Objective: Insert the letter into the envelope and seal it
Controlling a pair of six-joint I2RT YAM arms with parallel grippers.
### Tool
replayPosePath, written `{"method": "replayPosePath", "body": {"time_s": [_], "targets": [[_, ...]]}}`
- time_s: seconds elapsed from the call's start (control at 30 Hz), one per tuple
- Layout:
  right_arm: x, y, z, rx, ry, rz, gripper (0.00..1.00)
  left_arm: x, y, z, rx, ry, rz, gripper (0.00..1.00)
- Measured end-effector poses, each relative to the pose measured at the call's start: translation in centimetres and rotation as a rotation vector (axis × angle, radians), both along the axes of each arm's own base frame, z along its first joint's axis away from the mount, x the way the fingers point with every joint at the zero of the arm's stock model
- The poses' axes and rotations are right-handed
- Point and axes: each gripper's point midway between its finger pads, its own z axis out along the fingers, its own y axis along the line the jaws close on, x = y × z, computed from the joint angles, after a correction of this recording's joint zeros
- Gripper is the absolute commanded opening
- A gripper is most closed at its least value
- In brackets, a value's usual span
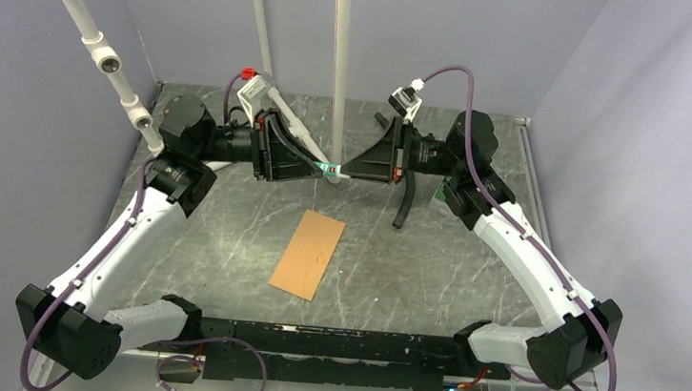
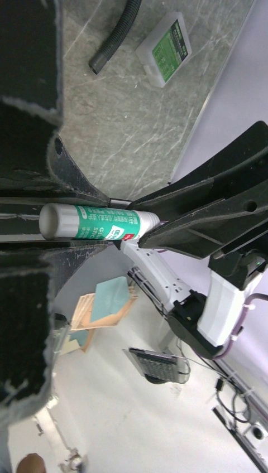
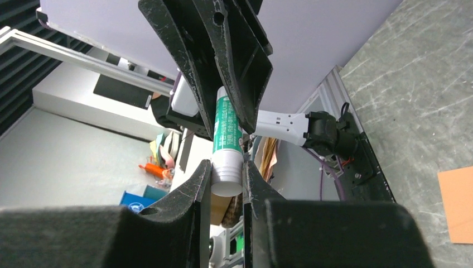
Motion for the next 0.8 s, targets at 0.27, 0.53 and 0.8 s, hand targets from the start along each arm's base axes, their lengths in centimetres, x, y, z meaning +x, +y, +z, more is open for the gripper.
{"method": "replayPosePath", "body": {"time_s": [0.27,0.53,0.8], "targets": [[-1.3,-0.2,-0.3,-0.009,0.034,0.068,0.0,-0.7,-0.6,-0.2,0.034,-0.053,-0.081,0.02],[-3.1,-0.5,-0.9,-0.031,0.063,0.166,0.0,-1.9,-1.2,-0.6,0.038,-0.047,-0.179,0.03],[-3.3,-1.6,-2.2,-0.051,0.083,0.173,0.0,-2.1,-2.3,-1.6,0.076,-0.009,-0.145,0.42]]}}
